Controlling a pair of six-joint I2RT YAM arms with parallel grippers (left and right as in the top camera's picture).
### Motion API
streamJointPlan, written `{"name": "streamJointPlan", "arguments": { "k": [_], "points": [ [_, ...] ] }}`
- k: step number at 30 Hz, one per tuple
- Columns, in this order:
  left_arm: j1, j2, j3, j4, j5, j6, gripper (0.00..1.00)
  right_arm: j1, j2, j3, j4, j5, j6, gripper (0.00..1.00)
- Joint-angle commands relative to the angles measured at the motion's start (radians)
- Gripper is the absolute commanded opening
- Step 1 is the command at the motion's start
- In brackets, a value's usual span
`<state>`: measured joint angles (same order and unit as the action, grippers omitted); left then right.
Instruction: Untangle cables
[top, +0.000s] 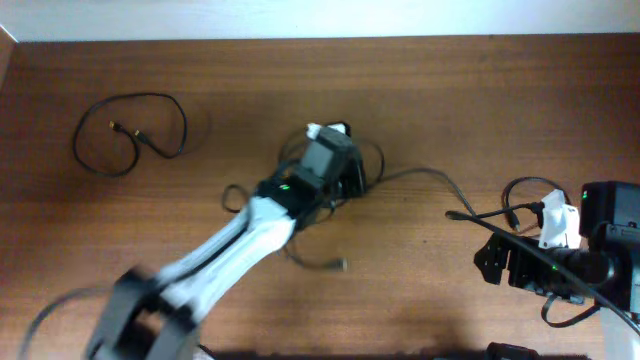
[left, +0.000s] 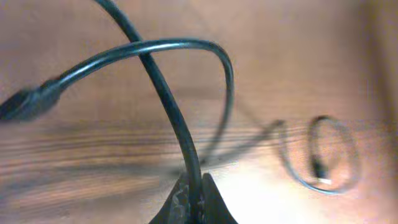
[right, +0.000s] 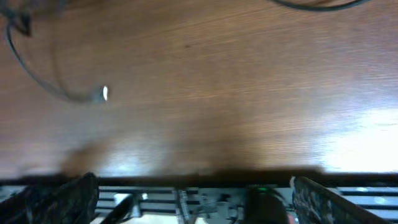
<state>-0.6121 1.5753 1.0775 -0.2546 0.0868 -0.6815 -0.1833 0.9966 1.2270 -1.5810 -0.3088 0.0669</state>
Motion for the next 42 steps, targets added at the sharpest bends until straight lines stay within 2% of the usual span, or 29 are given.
{"name": "streamJointPlan", "arguments": {
  "k": [1,3,7,12,14,15,19,20,24,25,27,31,35,42],
  "points": [
    [0.006,-0.217,0.014,-0.042,0.014,0.070,0.00,0.000,-0.008,-0.052,0.001,-0.259,-0.007,0.99],
    [0.006,-0.337,0.014,-0.097,0.011,0.079,0.00,0.000,-0.008,-0.115,0.024,-0.415,-0.007,0.99],
    [0.006,-0.460,0.014,-0.154,0.011,0.134,0.00,0.000,-0.006,-0.259,0.141,-0.582,0.018,0.99],
    [0.006,-0.579,0.014,-0.213,0.011,0.161,0.00,0.000,-0.005,-0.441,0.410,-0.703,0.324,0.99],
    [0.006,-0.605,0.014,-0.232,0.002,0.164,0.00,0.000,0.004,-0.492,0.526,-0.712,0.435,0.99],
    [0.006,-0.617,0.014,-0.244,-0.008,0.182,0.00,0.000,0.020,-0.512,0.574,-0.709,0.447,0.99],
    [0.006,-0.623,0.014,-0.256,-0.016,0.277,0.00,0.001,0.082,-0.516,0.575,-0.535,0.435,0.99],
    [0.006,-0.627,0.014,-0.256,-0.064,0.277,0.00,0.001,0.096,-0.516,0.570,-0.496,0.435,0.99],
    [0.006,-0.689,0.014,-0.277,-0.401,0.275,0.00,0.001,0.169,-0.516,0.540,-0.312,0.435,0.99],
    [0.006,-0.698,0.014,-0.286,-0.437,0.275,0.00,0.001,0.183,-0.516,0.537,-0.278,0.435,0.99],
    [0.006,-0.744,0.014,-0.357,-0.611,0.256,0.00,0.001,0.223,-0.517,0.537,-0.216,0.435,0.99],
    [0.006,-0.779,0.014,-0.451,-0.836,0.249,0.00,0.001,0.288,-0.517,0.537,-0.158,0.435,0.99],
    [0.009,-0.779,0.014,-0.504,-0.988,0.249,0.00,0.001,0.350,-0.517,0.538,-0.080,0.435,0.99],
    [0.158,-0.752,0.014,-0.532,-0.983,0.249,0.00,0.001,0.392,-0.517,0.542,-0.032,0.435,0.99]
  ]
}}
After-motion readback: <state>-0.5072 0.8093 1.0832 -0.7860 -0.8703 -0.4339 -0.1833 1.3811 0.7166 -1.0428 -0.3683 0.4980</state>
